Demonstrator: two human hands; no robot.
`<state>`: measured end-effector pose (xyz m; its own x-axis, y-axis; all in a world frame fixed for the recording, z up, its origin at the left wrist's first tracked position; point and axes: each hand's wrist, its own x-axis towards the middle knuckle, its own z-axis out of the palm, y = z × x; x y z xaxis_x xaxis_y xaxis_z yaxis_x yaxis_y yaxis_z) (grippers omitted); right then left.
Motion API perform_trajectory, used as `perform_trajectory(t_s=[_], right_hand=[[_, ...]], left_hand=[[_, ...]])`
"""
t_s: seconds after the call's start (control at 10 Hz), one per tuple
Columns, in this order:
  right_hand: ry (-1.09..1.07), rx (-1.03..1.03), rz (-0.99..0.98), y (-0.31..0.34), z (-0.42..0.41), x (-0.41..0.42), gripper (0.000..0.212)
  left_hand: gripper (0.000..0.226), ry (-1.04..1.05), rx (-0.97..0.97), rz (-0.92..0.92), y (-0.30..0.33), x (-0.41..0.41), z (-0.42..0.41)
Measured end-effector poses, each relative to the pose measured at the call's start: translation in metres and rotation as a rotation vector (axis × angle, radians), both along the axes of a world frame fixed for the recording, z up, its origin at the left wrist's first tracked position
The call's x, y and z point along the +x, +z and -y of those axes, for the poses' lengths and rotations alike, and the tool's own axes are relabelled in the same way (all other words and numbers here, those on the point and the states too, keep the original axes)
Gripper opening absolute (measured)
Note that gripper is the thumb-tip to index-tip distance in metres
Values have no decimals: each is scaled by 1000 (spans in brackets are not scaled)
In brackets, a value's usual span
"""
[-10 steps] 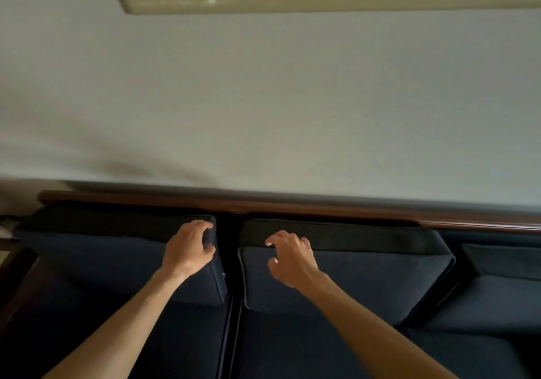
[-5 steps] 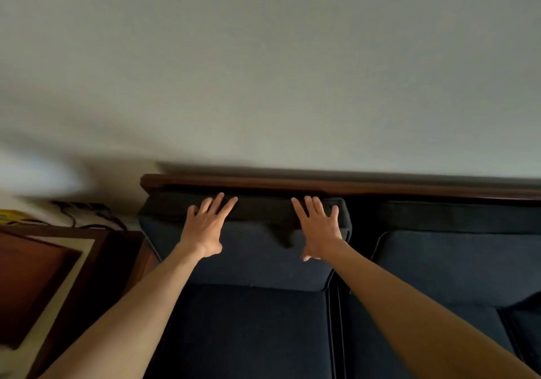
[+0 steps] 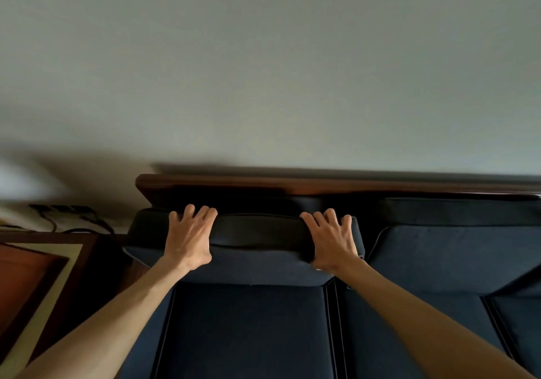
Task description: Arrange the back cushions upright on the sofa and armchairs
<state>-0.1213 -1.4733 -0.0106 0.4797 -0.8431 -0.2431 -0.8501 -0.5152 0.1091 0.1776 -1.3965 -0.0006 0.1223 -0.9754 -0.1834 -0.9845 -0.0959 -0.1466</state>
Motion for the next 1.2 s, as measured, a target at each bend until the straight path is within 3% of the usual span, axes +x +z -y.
perform_trajectory(t_s=[0.3,0.5,0.7,0.9,1.1,1.2], right_hand=[[-81,40,36,-11,10,3,119],[-117,-91,57,-36,-6,-9,116],[-122,13,-1,-25,5,-3,106],[-109,140,-17,-9,1,-2,124],[-73,234,3,38,-5,-1,97],[-109,220,186,78,-16,-3,68]], left_hand=[[109,22,55,-30,-3,1,19],[125,27,-66,-39,-32,-9,10],[124,85,-31,-91,-33,-14,16],[124,126,20,-111,-24,-29,13],[95,19,52,-342,2,-65,3],[79,82,19,-550,38,-92,3]])
